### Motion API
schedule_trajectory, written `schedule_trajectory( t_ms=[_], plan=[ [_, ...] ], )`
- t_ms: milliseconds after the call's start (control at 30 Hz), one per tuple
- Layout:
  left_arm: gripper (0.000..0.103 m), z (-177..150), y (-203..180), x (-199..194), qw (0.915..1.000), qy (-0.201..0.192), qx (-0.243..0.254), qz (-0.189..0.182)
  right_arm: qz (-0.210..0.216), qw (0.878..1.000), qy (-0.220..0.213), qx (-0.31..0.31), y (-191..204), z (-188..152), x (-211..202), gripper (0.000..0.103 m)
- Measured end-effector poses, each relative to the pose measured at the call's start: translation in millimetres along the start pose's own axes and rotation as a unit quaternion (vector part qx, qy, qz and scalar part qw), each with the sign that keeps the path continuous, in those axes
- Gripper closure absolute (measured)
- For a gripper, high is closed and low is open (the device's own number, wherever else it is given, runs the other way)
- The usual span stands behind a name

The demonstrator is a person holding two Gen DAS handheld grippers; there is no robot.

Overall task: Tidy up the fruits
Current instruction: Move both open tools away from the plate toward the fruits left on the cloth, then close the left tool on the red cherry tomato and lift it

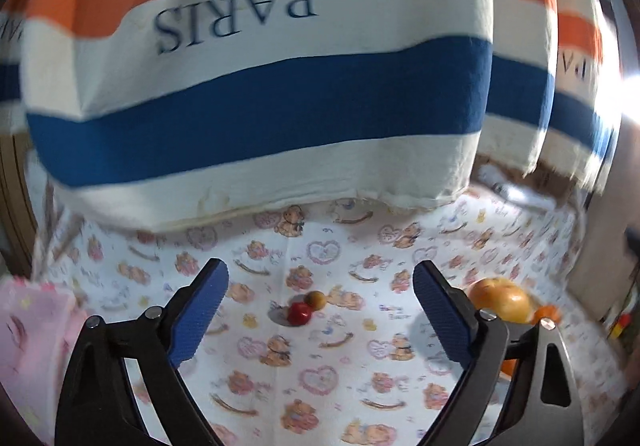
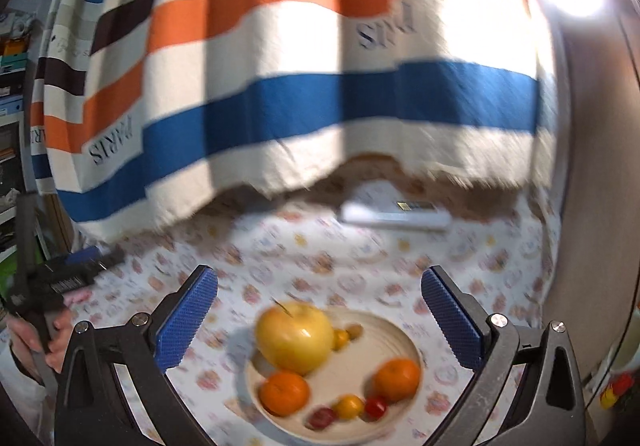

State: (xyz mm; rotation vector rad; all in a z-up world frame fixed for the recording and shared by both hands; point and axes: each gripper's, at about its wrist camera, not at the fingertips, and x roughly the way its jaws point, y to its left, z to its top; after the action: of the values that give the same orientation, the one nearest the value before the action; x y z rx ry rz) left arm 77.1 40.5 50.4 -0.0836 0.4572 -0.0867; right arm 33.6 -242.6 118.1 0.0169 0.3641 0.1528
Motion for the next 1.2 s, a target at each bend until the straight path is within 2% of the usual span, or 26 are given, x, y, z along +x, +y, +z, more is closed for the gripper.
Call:
schedule_trajectory(
  t_ms=[67,200,267,433,533,700,933,1033,1200],
  plan=[
    [0.019,0.5,-4.4,10.7,0.9997,0.011,0.018,0.014,0.006,1.0,-0.004,0.002,15.5,10.6,7.9,0.0],
    [0.029,-9.0,1.3,40.7,0.9987,0.05,-0.005,0.01,0.015,1.0,0.015,0.007,40.7,17.8,34.6,0.0],
    [0.039,-14.7,4.3,59.7,0.9968,0.079,-0.01,0.014,0.017,0.999,0.034,0.015,50.8,16.2,52.4,0.0],
    [0.05,-24.3,8.6,92.7,0.9887,0.148,-0.004,0.024,0.019,0.995,0.096,0.03,71.2,4.7,102.5,0.0],
    [0.05,-29.5,9.4,101.5,0.9865,0.161,0.006,0.026,0.014,0.992,0.123,0.03,81.8,-5.7,127.5,0.001],
    [0.056,-39.2,14.6,116.0,0.9834,0.181,-0.012,0.005,0.025,0.985,0.167,0.033,95.7,-17.9,161.9,0.012],
    [0.062,-44.5,28.7,126.9,0.9793,0.198,-0.042,-0.012,0.052,0.981,0.183,0.027,118.8,-23.3,181.4,0.017],
    [0.069,-47.9,35.5,129.8,0.9761,0.206,-0.061,-0.032,0.056,0.98,0.191,0.025,126.8,-29.7,188.9,0.02],
    [0.081,-52.7,30.8,134.3,0.976,0.209,-0.051,-0.032,0.057,0.978,0.198,0.014,138.0,-38.8,198.2,0.025]
  ],
)
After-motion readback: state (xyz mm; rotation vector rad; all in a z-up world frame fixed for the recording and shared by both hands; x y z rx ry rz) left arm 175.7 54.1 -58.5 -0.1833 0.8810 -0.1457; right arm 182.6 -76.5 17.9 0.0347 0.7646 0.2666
